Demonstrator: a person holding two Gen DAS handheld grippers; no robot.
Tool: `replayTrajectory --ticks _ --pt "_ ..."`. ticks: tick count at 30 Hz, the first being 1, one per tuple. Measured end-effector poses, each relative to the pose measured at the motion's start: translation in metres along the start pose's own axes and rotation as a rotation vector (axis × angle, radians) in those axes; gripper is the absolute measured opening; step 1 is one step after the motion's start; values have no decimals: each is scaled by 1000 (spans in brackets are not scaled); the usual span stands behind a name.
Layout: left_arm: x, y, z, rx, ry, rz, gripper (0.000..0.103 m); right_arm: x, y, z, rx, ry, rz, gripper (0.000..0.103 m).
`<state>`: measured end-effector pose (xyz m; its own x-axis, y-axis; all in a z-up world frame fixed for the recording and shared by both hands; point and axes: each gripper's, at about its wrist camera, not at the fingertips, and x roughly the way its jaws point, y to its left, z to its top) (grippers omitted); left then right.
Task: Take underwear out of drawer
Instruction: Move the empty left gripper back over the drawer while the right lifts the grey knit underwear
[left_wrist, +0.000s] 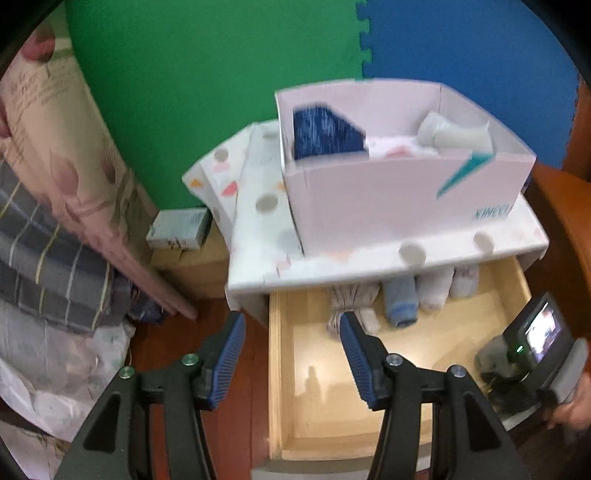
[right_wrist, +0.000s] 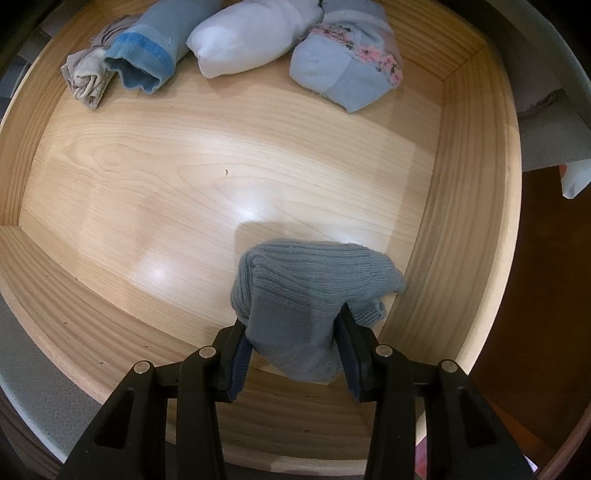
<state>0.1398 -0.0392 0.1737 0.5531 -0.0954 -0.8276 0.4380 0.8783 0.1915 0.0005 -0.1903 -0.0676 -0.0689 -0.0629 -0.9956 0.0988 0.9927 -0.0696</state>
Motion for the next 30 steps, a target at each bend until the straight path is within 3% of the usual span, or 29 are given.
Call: replayTrajectory --ticks 7,13,19,30 --pt "45 -15 -48 -61 89 -31 54 -2 3 2 11 -5 -5 40" --pt "72 -41 -74 35 105 14 54 -7 -3 0 51 -33 13 38" --pt "92 -45 -90 23 150 1 54 -19 -9 -2 74 -56 47 37" --pt "116 -38 -104 -20 195 -9 54 -100 -31 0 93 -177 63 37"
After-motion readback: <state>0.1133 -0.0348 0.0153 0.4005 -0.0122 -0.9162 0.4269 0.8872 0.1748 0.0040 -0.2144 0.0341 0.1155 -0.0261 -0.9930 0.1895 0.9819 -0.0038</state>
